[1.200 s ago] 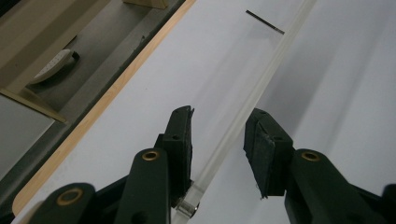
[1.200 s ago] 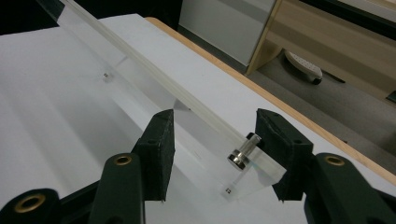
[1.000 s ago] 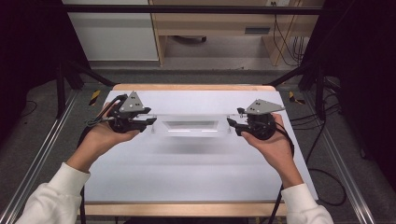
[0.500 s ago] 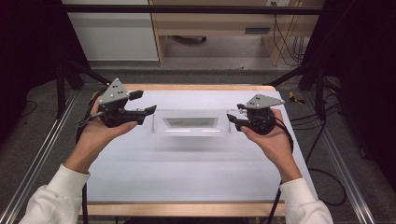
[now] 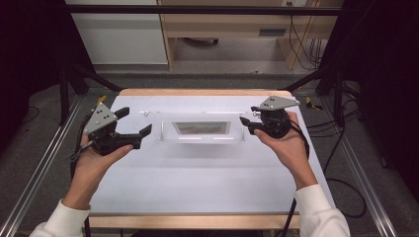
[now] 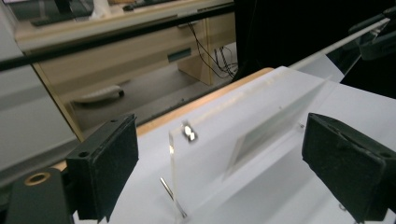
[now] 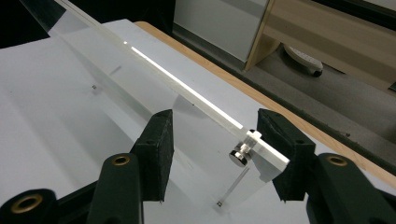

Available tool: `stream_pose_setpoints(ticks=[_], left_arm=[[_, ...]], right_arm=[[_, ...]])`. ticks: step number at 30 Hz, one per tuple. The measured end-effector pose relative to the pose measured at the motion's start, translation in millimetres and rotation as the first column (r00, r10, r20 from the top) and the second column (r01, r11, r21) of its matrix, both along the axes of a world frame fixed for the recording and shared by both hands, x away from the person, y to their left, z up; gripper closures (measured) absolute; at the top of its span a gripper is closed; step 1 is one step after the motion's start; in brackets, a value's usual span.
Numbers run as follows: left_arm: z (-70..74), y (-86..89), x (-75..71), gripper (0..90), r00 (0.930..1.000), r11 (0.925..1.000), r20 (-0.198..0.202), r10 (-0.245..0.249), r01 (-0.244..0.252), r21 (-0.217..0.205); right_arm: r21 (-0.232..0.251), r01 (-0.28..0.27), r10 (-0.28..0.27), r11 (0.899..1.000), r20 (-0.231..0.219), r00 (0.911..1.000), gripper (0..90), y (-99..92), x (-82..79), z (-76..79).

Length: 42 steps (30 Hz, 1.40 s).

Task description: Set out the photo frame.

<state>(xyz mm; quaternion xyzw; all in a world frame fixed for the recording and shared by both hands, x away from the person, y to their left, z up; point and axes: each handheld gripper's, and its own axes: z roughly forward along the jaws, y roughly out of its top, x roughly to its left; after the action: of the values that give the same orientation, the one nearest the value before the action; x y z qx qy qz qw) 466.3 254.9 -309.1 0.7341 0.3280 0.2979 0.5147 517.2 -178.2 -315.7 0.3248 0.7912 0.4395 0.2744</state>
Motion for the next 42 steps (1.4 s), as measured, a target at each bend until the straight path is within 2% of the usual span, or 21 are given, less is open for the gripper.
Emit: stream_pose_setpoints(ticks=[4,9,12,15,18,21,26,32,42], left_arm=[[-16.4,5.5,-0.9,10.3,0.9997,0.9997,-0.012,0.023,-0.023,0.012],[-45.3,8.8,0.7,10.3,0.9980,0.9989,-0.047,0.043,-0.042,0.020],[-57.1,10.7,3.3,10.7,0.9960,0.9961,-0.065,0.062,-0.057,0.067],[-69.1,14.3,7.0,10.6,0.9927,0.9960,-0.094,0.076,-0.071,0.055],[-80.8,17.4,10.9,10.5,0.9891,0.9937,-0.117,0.090,-0.081,0.078],[-88.8,18.7,12.9,10.3,0.9857,0.9929,-0.137,0.098,-0.088,0.080],[-100.5,18.6,13.3,10.0,0.9814,0.9877,-0.156,0.112,-0.092,0.126],[-111.3,23.3,10.7,10.0,0.9756,0.9840,-0.182,0.123,-0.096,0.150],[-118.4,33.6,-2.3,10.0,0.9736,0.9807,-0.194,0.120,-0.086,0.176]], right_arm=[[0.014,-0.002,0.002,1.000,0.000,1.0000,48.1,-1.8,4.7,2.3],[0.026,0.002,-0.002,1.000,-0.002,1.0000,49.0,-3.6,10.9,5.6],[0.024,0.006,-0.006,1.000,-0.005,1.0000,49.0,-3.2,14.4,6.8],[0.032,0.009,-0.009,0.999,-0.001,1.0000,49.0,-3.3,17.8,6.7],[0.037,0.007,-0.007,0.999,0.004,1.0000,49.1,-4.1,22.3,7.0],[0.042,0.004,-0.004,0.999,0.002,1.0000,49.1,-4.7,27.1,7.8],[0.065,0.004,-0.004,0.998,-0.002,1.0000,48.8,-5.8,36.0,8.4],[0.094,0.011,-0.011,0.996,-0.008,0.9999,48.5,-6.7,45.1,8.5],[0.123,0.017,-0.015,0.992,-0.017,0.9997,48.3,-7.7,56.3,8.8]])
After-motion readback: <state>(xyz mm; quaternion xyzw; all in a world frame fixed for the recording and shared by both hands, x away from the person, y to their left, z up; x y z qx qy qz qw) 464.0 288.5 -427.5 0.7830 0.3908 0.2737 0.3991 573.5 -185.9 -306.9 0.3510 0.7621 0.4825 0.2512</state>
